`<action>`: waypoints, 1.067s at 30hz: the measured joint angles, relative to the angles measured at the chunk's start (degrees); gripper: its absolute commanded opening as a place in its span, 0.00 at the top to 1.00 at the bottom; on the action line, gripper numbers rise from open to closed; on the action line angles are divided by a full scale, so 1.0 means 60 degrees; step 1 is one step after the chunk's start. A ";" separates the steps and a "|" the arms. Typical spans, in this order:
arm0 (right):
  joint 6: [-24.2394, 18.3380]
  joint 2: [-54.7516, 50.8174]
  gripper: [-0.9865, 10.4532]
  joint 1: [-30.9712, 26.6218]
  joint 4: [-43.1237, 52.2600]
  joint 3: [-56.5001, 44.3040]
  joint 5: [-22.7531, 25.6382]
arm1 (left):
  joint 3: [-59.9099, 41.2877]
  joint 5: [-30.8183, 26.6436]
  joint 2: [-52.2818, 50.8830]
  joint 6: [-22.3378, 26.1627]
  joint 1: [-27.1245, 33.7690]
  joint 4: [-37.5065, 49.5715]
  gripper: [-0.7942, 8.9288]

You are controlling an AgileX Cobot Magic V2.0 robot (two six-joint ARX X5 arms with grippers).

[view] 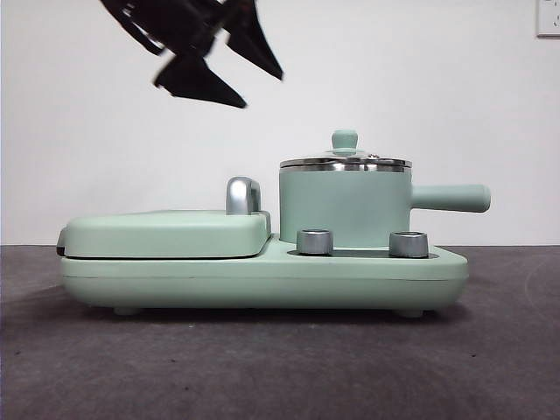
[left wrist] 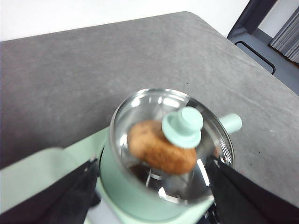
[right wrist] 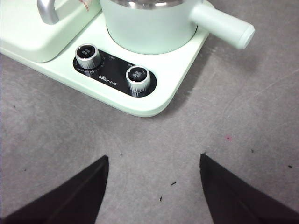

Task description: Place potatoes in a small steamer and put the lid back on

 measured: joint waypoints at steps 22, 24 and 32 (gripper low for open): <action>0.0200 0.0000 0.65 0.0000 -0.0138 0.0000 -0.0029 | -0.6419 -0.0448 -0.7238 -0.1129 0.1661 -0.0208 0.57; 0.0200 0.0000 0.65 0.0000 -0.0142 0.0000 -0.0033 | -0.6728 -0.0801 -0.8083 -0.1311 0.1705 -0.0601 0.57; 0.0211 0.0000 0.66 0.0000 -0.0215 0.0000 -0.0109 | -0.6932 -0.1475 -1.0182 -0.1472 0.1701 -0.2616 0.60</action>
